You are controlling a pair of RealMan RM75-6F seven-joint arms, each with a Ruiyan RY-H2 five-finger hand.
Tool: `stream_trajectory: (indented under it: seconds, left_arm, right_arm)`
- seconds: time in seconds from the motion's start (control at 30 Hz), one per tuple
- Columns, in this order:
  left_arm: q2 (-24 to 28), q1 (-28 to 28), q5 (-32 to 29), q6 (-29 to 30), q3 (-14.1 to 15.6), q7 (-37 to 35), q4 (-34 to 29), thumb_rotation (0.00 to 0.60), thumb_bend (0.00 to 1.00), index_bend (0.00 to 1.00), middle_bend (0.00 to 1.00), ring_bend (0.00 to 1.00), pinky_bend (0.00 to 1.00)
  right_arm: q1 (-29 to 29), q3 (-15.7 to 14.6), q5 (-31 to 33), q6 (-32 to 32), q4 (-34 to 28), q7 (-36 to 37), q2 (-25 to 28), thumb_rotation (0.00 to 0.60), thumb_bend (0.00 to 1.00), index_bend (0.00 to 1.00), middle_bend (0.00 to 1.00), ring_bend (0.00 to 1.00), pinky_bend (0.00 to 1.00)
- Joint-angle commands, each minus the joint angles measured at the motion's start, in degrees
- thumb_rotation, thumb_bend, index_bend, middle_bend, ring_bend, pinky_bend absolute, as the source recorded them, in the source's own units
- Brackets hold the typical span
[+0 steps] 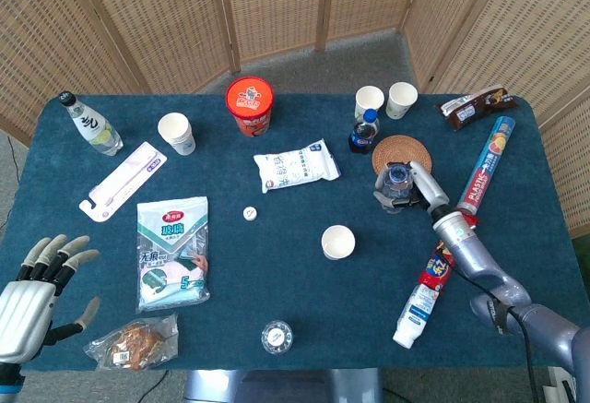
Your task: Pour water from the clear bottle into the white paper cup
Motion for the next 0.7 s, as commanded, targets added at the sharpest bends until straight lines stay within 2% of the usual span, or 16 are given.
stream_trajectory:
  seconds: [0.03, 0.3, 0.7]
  left_arm:
    - [0.16, 0.07, 0.23, 0.13, 0.05, -0.17, 0.06, 0.528, 0.42, 0.21, 0.16, 0.08, 0.0]
    - [0.61, 0.46, 0.87, 0.7, 0.29, -0.58, 0.19, 0.528, 0.42, 0.21, 0.16, 0.07, 0.0]
    - [0.56, 0.52, 1.06, 0.55, 0.35, -0.2, -0.04, 0.529, 0.42, 0.21, 0.16, 0.07, 0.0]
  right_arm:
    - [-0.61, 1.07, 0.69, 2.71, -4.81, -5.89, 1.89, 0.6, 0.34, 0.61, 0.56, 0.54, 0.43]
    - [-1.64, 1.71, -0.52, 9.72, -4.18, -16.24, -1.01, 0.6, 0.33, 0.61, 0.56, 0.54, 0.43]
    - [-2.0, 1.53, -2.28, 15.58, 1.89, -22.11, -6.08, 0.6, 0.32, 0.6, 0.56, 0.54, 0.43]
